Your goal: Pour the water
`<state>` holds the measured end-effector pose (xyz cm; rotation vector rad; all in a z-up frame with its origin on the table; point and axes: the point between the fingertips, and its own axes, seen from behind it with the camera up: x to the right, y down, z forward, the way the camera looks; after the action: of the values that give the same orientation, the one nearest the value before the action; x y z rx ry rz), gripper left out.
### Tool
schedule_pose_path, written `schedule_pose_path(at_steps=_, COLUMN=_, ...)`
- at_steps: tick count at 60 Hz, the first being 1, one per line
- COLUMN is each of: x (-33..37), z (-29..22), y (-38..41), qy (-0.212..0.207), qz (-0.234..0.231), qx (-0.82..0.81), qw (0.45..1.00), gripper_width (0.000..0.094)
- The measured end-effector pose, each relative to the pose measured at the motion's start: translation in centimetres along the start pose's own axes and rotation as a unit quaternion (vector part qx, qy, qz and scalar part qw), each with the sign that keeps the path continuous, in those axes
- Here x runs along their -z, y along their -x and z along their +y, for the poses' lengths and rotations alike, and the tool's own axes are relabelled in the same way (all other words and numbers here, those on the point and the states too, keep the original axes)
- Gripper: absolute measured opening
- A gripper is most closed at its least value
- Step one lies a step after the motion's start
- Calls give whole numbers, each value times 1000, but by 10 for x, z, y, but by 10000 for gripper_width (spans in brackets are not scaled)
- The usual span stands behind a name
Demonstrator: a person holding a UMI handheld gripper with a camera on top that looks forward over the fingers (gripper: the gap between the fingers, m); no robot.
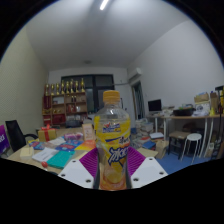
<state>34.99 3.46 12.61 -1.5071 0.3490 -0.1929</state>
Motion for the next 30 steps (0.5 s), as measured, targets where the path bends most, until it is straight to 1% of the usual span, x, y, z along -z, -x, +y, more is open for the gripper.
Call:
schedule_pose_path(at_steps=1, x=-8, z=4, y=10, qy=6, qz=3, qx=-2, qw=1000, gripper_width=363)
schedule_pose_path(at_steps=5, x=-28, z=24, y=8, qy=25, qz=-2, qx=-6, qw=1000, gripper_width=362)
schedule_pose_path(at_steps=6, x=-26, z=37, y=-8, qy=27, qz=-9, qx=-6, qw=1000, gripper_width=363)
schedule_pose_path(at_steps=7, x=-21, z=32, y=12, qy=33, qz=-9, qx=-8, qw=999, gripper_width=362)
schedule_pose_path(at_steps=10, x=-27, z=45, y=9, qy=52, qz=-10, qx=-5, qw=999, gripper_width=361)
schedule_pose_path(at_steps=11, x=-28, z=50, y=8, qy=61, qz=-9, qx=-1, qw=998, gripper_width=380)
schedule_pose_path(at_steps=12, x=-36, z=56, y=-3, qy=63, qz=-15, qx=7, qw=998, gripper_width=373)
schedule_pose_path(at_steps=13, x=-28, z=51, y=21, qy=51, qz=-14, qx=11, qw=999, gripper_width=366)
schedule_pose_path(at_steps=14, x=-28, z=52, y=21, qy=53, qz=-14, qx=16, qw=998, gripper_width=364)
schedule_pose_path(at_steps=15, x=-34, z=52, y=-2, qy=55, qz=-17, qx=21, qw=998, gripper_width=366)
schedule_pose_path(at_steps=16, x=-25, z=51, y=21, qy=53, qz=-13, qx=23, qw=998, gripper_width=362)
schedule_pose_path(at_steps=20, x=-20, z=52, y=25, qy=55, qz=-13, qx=37, qw=998, gripper_width=362)
schedule_pose_path(at_steps=21, x=-20, z=40, y=-1, qy=57, qz=-19, qx=41, qw=997, gripper_width=372)
schedule_pose_path(at_steps=22, x=-20, z=49, y=25, qy=53, qz=-14, qx=46, qw=997, gripper_width=388)
schedule_pose_path(at_steps=23, x=-20, z=51, y=27, qy=52, qz=-14, qx=49, qw=997, gripper_width=410)
schedule_pose_path(at_steps=24, x=-19, z=52, y=29, qy=51, qz=-12, qx=53, qw=997, gripper_width=440)
schedule_pose_path(at_steps=25, x=-19, z=52, y=30, qy=52, qz=-11, qx=55, qw=997, gripper_width=492)
schedule_pose_path(at_steps=27, x=-14, z=43, y=13, qy=59, qz=-10, qx=60, qw=996, gripper_width=529)
schedule_pose_path(at_steps=28, x=-17, z=48, y=26, qy=61, qz=-3, qx=63, qw=996, gripper_width=558)
schedule_pose_path(at_steps=29, x=-10, z=46, y=9, qy=69, qz=-1, qx=65, qw=996, gripper_width=594)
schedule_pose_path(at_steps=30, x=-12, z=53, y=22, qy=75, qz=8, qx=68, qw=995, gripper_width=646)
